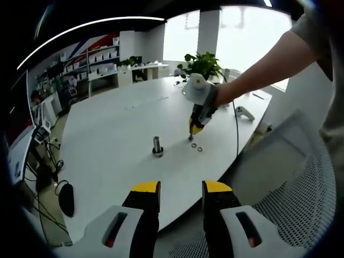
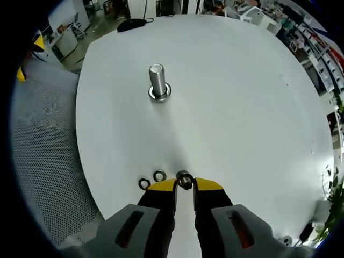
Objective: Place the washer onto the threaded stud by aligning its center hole with the stud, sliding it down to the base, and recovering from edge contact or off-axis alignment until the washer reaches the visible bottom stop.
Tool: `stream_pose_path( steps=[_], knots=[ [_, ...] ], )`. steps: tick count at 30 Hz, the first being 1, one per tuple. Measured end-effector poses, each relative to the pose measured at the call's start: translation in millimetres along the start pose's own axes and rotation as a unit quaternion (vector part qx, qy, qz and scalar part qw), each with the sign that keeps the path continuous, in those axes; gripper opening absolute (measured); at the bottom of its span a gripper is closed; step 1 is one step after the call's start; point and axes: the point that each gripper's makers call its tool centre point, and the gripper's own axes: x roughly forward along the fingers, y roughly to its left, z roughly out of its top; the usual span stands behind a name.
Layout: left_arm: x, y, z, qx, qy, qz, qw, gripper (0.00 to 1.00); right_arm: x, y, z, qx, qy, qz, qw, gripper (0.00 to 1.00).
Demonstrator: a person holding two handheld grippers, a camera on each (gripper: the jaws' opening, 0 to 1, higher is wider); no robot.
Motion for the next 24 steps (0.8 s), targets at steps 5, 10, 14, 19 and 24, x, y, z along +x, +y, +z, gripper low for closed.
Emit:
stream_pose_path(
  steps=[5, 10, 14, 19, 24],
  knots=[
    [0.2, 0.0, 0.2, -0.001, -0.001, -0.001, 1.0, 0.29, 9.4, 0.3, -4.8, -0.001, 0.01, 0.004, 0.9999, 0.14],
    [0.5, -0.1, -0.1, 0.0, 0.001, -0.002, 1.0, 0.29, 16.0, -0.6, -6.4, 0.006, 0.015, 0.007, 0.9998, 0.14],
    [0.5, 0.1, -0.1, 0.0, 0.001, -0.002, 1.0, 0.29, 20.1, -0.9, -8.2, 0.007, 0.02, 0.009, 0.9997, 0.14],
    [0.5, 0.6, -0.4, 0.0, 0.002, -0.001, 1.0, 0.29, 20.3, -0.4, -6.1, 0.013, 0.017, 0.01, 0.9997, 0.15],
    [0.5, 0.8, -0.2, 0.0, 0.001, 0.0, 1.0, 0.29, 20.6, 0.2, -6.3, 0.015, 0.017, 0.008, 0.9997, 0.18]
  ],
)
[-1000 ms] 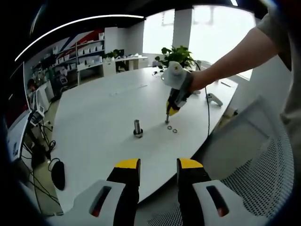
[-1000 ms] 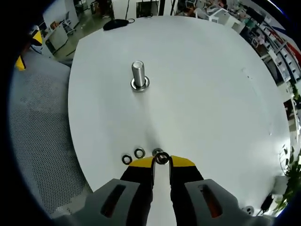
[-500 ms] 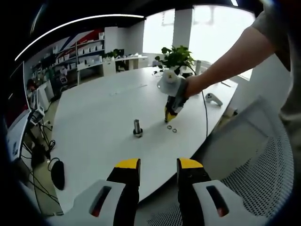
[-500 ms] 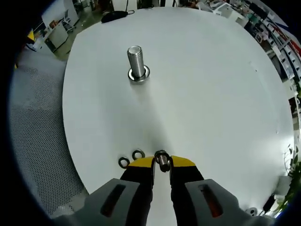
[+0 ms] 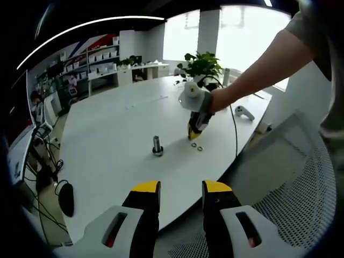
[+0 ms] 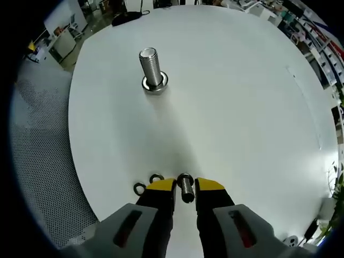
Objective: Place the washer onto the threaded stud by aligning its center hole with the stud, sliding it down to the base, and recovering from edge contact or off-axis alignment until the washer reaches the visible bottom stop.
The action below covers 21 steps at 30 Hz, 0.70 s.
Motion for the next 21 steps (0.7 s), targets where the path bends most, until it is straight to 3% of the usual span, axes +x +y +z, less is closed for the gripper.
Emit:
stream_pose_path(
  steps=[14, 21],
  knots=[
    [-0.4, 0.2, 0.9, 0.002, -0.001, 0.003, 1.0, 0.29, -10.4, 5.9, -22.7, 0.029, -0.005, -0.004, 0.9995, 0.2],
    [-1.3, 1.4, 2.2, 0.001, -0.006, 0.006, 1.0, 0.29, -8.1, 29.6, -27.9, 0.032, -0.002, 0.008, 0.9995, 0.21]
  ],
)
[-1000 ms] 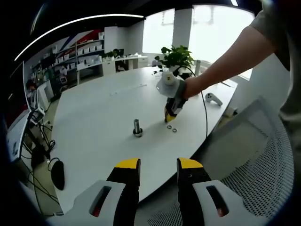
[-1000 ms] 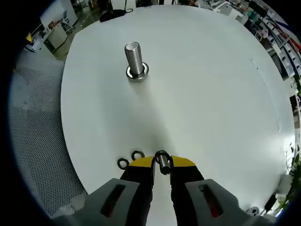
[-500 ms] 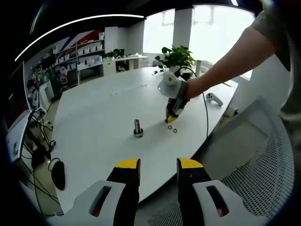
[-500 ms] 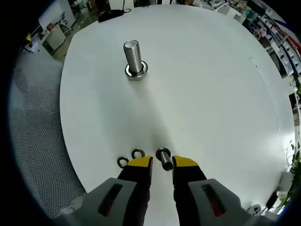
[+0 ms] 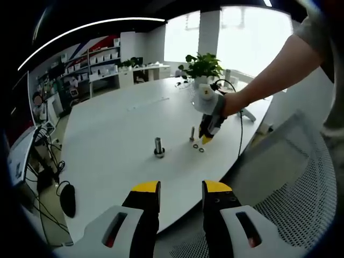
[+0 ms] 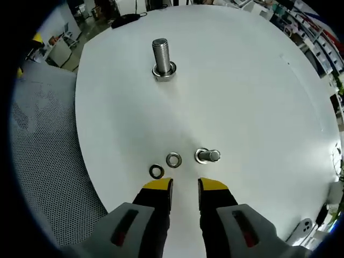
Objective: Place the washer onto the threaded stud by aligning its center hole with the stud, sliding it down to the base, and recovering from edge contact or off-axis alignment until the washer reaches the visible bottom stop.
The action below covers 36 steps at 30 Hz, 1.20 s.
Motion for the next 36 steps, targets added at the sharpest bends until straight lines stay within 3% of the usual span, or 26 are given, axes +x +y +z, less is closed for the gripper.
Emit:
stream_pose_path(
  steps=[3, 12, 19, 36],
  knots=[
    [-0.4, 1.3, 0.7, -0.001, -0.002, 0.004, 1.0, 0.29, -0.2, 9.8, 6.7, 0.009, -0.014, 0.009, 0.9998, 0.21],
    [-1.3, 2.9, 2.1, -0.001, -0.006, 0.009, 0.9999, 0.29, 5.6, 26.9, 14.2, 0.004, -0.008, 0.025, 0.9996, 0.21],
    [-1.4, 3.0, 2.8, 0.0, -0.008, 0.009, 0.9999, 0.29, 11.2, 28.8, 7.1, -0.006, 0.008, 0.019, 0.9998, 0.2],
    [0.3, 1.4, -0.2, -0.001, 0.001, 0.002, 1.0, 0.29, 7.8, 28.1, 0.8, -0.023, -0.023, 0.012, 0.9994, 0.15]
  ],
)
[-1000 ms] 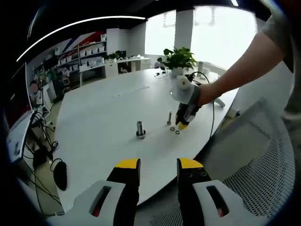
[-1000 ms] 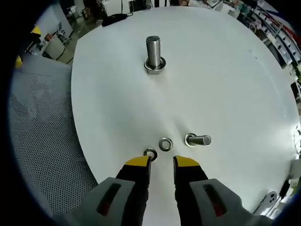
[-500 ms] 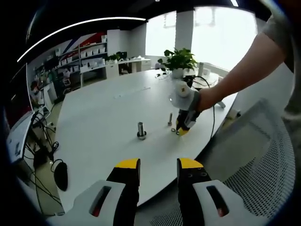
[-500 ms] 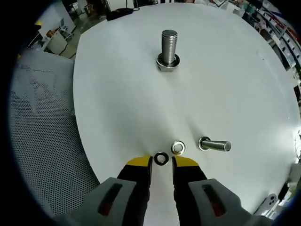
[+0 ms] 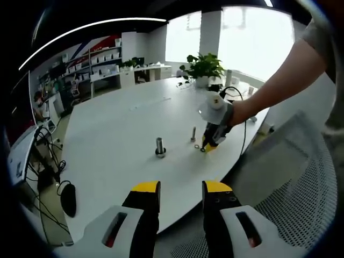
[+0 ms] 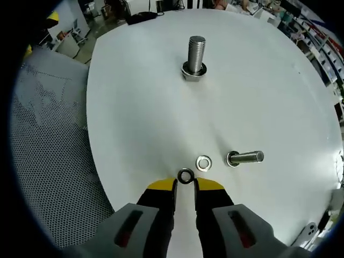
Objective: Place the washer onto the threaded stud by aligning its center hole with the stud, sliding it down to the base, and recovering from edge contact or off-axis alignment until the washer reaches the visible bottom stop.
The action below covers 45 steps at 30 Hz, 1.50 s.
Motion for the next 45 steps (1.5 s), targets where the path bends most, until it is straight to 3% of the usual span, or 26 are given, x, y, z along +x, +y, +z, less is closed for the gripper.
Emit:
stream_pose_path(
  steps=[8, 11, 16, 28, 37, 45],
  knots=[
    [0.0, 0.0, 0.0, 0.0, -0.001, 0.0, 1.0, 0.29, 2.7, -1.1, 8.7, 0.025, 0.01, 0.01, 0.9996, 0.18],
    [-0.3, 0.7, 0.2, -0.001, -0.002, 0.001, 1.0, 0.29, 2.9, -0.2, 9.5, -0.013, 0.021, -0.001, 0.9997, 0.17],
    [-0.8, 1.1, 0.8, -0.002, -0.004, 0.002, 1.0, 0.29, 3.1, 4.8, 9.1, -0.033, 0.034, 0.0, 0.9989, 0.15],
    [-1.6, 1.4, 2.3, -0.003, -0.008, 0.005, 1.0, 0.29, -0.5, 6.8, -1.2, -0.035, 0.022, 0.01, 0.9991, 0.16],
    [-1.4, 1.8, 2.6, -0.002, -0.009, 0.006, 0.9999, 0.29, 0.5, 5.6, -2.3, -0.038, 0.038, 0.013, 0.9985, 0.16],
    [-1.0, 2.1, 2.2, -0.002, -0.007, 0.006, 1.0, 0.29, 2.0, 4.1, -1.7, -0.045, 0.079, 0.017, 0.9957, 0.14]
  ],
)
